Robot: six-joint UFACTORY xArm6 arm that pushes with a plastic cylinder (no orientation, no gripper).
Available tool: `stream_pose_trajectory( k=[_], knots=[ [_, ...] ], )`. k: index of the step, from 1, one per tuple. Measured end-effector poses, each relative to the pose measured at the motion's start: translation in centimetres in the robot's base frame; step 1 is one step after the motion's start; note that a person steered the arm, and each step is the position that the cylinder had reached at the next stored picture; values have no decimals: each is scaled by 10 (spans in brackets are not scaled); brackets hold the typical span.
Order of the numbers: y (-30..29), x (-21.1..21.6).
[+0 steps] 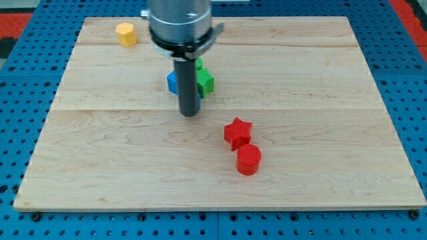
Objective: Slide the red star closer to blue triangle
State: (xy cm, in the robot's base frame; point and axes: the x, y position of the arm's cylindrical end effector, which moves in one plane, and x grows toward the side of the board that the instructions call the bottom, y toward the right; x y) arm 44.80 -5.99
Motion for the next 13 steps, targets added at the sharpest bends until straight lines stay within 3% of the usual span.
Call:
stream_pose_trajectory(
  k=[1, 2, 3, 4, 5, 7, 8, 9, 10, 11, 13],
  knots=[
    [11, 29],
    [85, 50],
    [80, 36],
    [136, 20],
    [185, 56],
    [131, 93],
    [163, 135],
    [122, 131],
    [82, 73],
    [66, 53],
    [3, 53]
  ],
)
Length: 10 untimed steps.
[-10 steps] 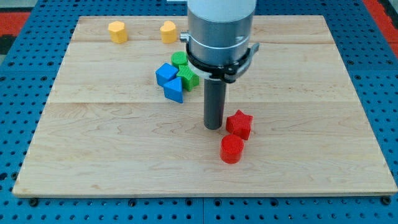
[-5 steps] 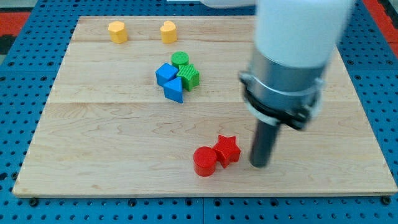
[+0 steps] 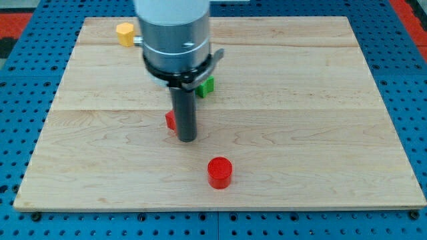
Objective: Slide the red star closer to blue triangle
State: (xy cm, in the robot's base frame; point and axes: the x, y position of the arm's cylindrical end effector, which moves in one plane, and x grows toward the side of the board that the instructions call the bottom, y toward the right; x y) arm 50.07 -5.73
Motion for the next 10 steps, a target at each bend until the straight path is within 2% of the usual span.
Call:
stream_pose_trajectory(
  k=[5, 6, 7, 10],
  knots=[
    [-6, 38],
    [-9, 1],
    [-2, 16],
    [-6, -9]
  ],
)
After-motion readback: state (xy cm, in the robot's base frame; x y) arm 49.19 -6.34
